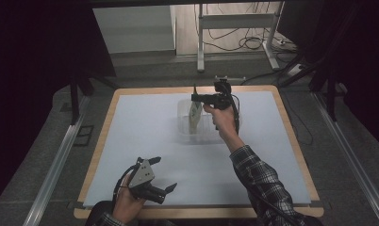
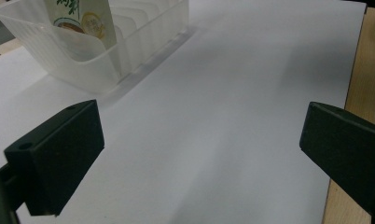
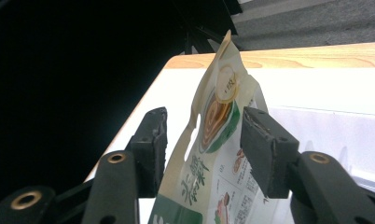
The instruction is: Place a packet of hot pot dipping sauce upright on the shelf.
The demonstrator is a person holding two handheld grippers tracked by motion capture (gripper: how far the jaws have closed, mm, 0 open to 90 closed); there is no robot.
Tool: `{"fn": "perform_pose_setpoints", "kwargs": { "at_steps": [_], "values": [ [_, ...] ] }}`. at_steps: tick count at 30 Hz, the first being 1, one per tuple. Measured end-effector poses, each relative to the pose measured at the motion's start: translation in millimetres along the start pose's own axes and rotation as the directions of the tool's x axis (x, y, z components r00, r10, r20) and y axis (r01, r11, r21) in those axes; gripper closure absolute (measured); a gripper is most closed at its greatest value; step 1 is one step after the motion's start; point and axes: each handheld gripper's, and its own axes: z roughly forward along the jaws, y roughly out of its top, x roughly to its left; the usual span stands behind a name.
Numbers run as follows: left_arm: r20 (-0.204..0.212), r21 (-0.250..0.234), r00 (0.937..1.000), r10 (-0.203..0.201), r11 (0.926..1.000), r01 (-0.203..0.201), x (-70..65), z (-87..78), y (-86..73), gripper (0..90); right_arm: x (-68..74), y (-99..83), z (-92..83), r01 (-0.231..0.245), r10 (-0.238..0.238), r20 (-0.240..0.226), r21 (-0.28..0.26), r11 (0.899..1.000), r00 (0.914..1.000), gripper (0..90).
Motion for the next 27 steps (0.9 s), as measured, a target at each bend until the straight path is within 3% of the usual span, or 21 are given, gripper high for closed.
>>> {"fn": "perform_pose_setpoints", "kwargs": {
  "at_steps": [11,17,27],
  "values": [
    [-0.001,-0.001,1.0000,-0.002,1.0000,0.002,-0.1,-0.3,0.0,0.0,6.2,-0.7,-6.8,0.070,-0.070,-0.005,0.009,0.998,0.9975,40.5],
    [-0.001,0.005,1.0000,0.003,1.0000,-0.003,-0.2,0.0,0.0,0.0,12.8,-2.7,-12.1,0.133,-0.133,-0.003,0.022,0.991,0.9911,36.4],
    [0.003,0.012,1.0000,0.008,0.9999,-0.008,-0.8,1.0,-0.2,0.0,17.8,-9.1,-18.6,0.197,-0.198,0.008,0.038,0.980,0.9802,31.2]
  ]
}}
